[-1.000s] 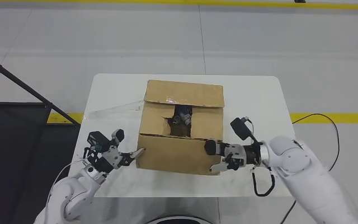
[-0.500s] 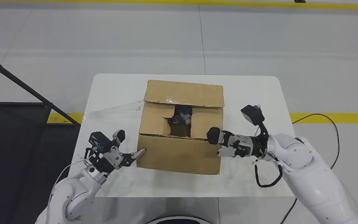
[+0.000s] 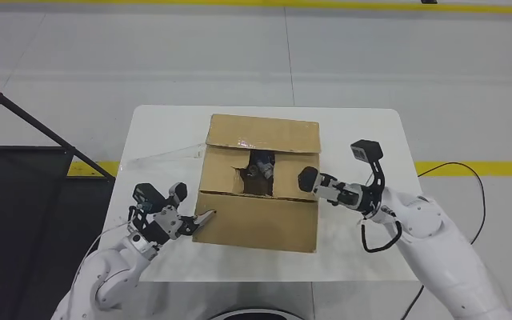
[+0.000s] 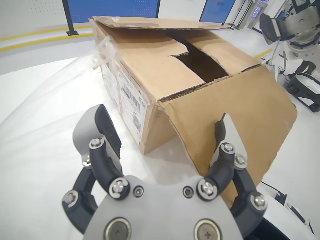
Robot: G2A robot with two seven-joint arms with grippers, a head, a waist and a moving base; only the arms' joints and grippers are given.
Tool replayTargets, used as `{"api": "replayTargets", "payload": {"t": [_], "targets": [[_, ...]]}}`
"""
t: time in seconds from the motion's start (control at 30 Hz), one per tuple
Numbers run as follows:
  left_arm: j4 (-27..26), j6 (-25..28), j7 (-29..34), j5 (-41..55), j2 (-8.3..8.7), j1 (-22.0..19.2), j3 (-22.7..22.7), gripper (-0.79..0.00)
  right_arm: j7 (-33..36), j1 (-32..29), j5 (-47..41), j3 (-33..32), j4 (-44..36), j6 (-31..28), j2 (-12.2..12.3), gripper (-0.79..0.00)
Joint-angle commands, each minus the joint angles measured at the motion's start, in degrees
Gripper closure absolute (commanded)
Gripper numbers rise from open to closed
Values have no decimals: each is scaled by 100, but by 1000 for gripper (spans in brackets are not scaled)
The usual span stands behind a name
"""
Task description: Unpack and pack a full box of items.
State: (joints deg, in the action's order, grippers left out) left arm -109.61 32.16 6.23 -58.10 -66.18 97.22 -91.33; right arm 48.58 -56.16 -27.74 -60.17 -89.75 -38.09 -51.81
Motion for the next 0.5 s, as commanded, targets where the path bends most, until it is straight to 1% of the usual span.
{"api": "replayTargets", "payload": {"t": [0.0, 0.13, 0.27, 0.47], "targets": [[-9, 31, 70, 60, 5, -19, 26, -785, -39, 48, 4, 24, 58, 76, -25, -785], [-35, 52, 164, 94, 12, -48, 92, -785, -303, 99, 31, 42, 174, 179, -82, -785], [-86, 44, 171, 53, 17, -45, 153, -785, -586, 124, 156, 60, 218, 406, -134, -785], [-119, 36, 177, 10, 26, -35, 222, -785, -428, 126, -97, 27, 297, 394, -179, -785]]}}
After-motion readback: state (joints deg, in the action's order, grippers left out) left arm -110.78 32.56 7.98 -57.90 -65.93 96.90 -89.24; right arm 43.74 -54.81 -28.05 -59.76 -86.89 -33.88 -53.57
